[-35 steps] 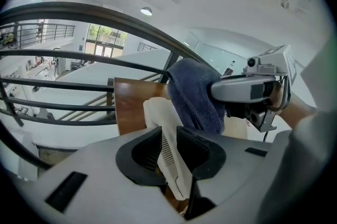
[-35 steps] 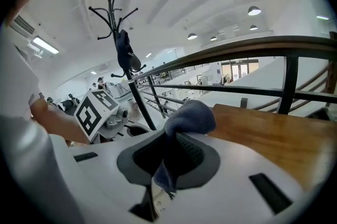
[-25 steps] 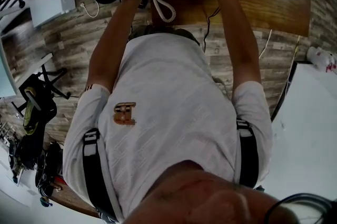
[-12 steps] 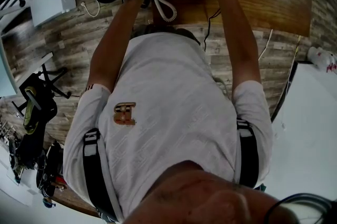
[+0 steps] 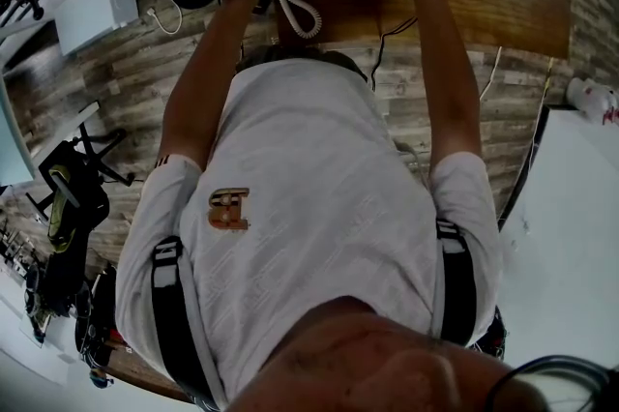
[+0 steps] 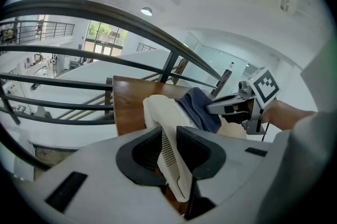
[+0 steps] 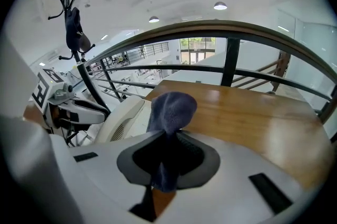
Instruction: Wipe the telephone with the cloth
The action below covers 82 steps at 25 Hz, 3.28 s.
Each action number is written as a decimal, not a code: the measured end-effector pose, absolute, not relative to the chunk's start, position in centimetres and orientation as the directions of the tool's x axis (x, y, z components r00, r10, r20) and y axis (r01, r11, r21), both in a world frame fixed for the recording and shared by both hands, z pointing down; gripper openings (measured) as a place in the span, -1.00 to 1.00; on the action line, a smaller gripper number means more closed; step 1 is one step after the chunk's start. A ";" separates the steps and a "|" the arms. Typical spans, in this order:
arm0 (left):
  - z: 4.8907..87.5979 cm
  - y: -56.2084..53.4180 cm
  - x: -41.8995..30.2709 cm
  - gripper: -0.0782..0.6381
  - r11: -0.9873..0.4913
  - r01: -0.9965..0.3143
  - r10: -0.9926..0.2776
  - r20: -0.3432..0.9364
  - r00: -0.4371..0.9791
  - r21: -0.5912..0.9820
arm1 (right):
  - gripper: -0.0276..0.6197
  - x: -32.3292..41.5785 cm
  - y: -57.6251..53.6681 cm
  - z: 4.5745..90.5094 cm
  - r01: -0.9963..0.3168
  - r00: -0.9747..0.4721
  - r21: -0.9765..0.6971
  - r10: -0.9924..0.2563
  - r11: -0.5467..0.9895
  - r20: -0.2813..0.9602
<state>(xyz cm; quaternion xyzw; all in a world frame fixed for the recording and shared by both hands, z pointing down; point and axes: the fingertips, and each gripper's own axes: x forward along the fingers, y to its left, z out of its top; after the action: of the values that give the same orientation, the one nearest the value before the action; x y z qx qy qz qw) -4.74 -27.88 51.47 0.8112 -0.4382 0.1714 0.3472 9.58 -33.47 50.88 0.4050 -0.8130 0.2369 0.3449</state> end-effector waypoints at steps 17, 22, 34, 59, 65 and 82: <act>51.3 -27.7 -4.5 -0.52 -0.391 -0.817 -0.581 0.575 0.576 0.423 | -0.73 0.2 -26.3 46.4 -0.660 -0.721 -0.384 -0.400 0.646 0.566; 51.3 -27.8 -4.8 -0.52 -0.394 -0.816 -0.579 0.576 0.578 0.423 | -0.73 0.0 -26.8 49.2 -0.695 -0.686 -0.384 -0.400 0.608 0.607; 51.4 -27.7 -4.5 -0.52 -0.396 -0.816 -0.579 0.575 0.577 0.420 | -0.73 7.0 -28.3 53.3 -0.823 -0.494 -0.215 -0.476 0.526 0.727; 51.6 -27.7 -4.8 -0.52 -0.394 -0.808 -0.580 0.563 0.588 0.438 | -0.73 0.9 -20.9 47.5 -0.724 -0.675 -0.366 -0.491 0.584 0.552; 51.5 -27.6 -4.8 -0.52 -0.391 -0.808 -0.584 0.560 0.587 0.440 | -0.73 0.4 -21.1 51.2 -0.772 -0.619 -0.343 -0.509 0.535 0.599; 51.4 -27.7 -4.6 -0.52 -0.398 -0.807 -0.585 0.557 0.590 0.437 | -0.73 9.8 -23.5 55.0 -0.889 -0.439 -0.250 -0.558 0.384 0.704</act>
<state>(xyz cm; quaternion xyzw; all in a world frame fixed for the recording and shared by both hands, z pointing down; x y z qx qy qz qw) -4.56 -27.71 51.43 0.8208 -0.4239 0.1594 0.3482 9.79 -23.47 54.99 0.4588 -0.7885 0.3124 0.2649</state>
